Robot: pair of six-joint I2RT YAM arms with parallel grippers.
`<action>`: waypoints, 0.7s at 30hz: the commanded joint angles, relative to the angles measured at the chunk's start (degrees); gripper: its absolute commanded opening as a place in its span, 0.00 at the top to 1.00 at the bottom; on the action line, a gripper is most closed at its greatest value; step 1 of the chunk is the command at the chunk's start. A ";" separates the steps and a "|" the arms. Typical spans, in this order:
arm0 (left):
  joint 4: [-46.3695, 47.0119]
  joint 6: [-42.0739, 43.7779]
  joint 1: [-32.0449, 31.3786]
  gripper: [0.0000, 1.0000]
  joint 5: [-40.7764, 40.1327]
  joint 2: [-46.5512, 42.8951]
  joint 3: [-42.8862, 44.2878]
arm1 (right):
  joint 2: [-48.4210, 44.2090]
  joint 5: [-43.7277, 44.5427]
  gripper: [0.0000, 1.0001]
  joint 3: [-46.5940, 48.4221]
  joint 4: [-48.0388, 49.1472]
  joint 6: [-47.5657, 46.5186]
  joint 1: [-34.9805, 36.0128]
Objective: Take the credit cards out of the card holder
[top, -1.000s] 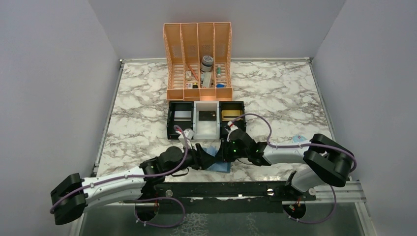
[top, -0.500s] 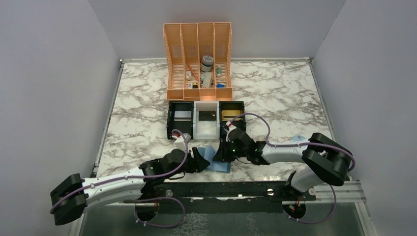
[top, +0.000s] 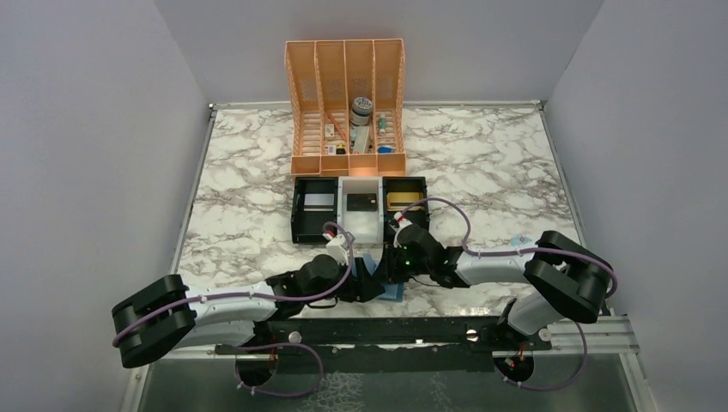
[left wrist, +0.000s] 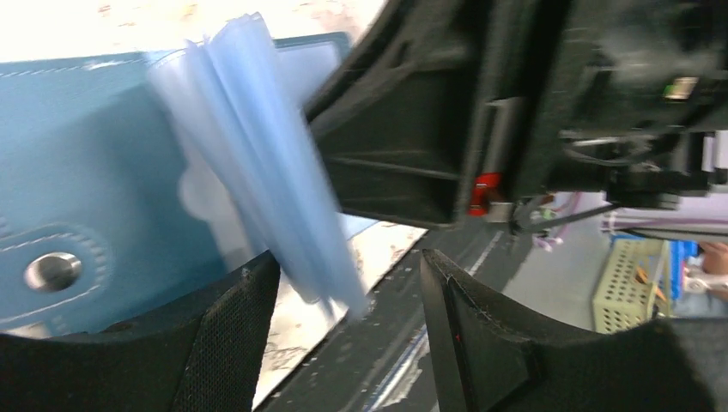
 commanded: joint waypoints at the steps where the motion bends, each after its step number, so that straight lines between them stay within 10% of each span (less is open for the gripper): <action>1: 6.15 1.79 -0.18 0.37 5.41 -1.66 2.50 | 1.13 -0.87 0.80 1.20 0.39 -0.19 0.35; 7: 2.91 1.29 -0.17 0.37 1.26 -11.56 0.00 | 0.51 -1.44 0.80 1.59 0.46 -0.85 0.41; 15: -35.08 2.85 -0.19 0.33 -17.48 -25.06 7.08 | 0.49 -3.91 0.79 4.00 0.20 -2.37 0.43; 21: -40.19 4.03 -0.14 0.30 -19.41 -31.41 6.88 | -3.59 -0.87 0.77 6.60 -4.35 -5.34 0.55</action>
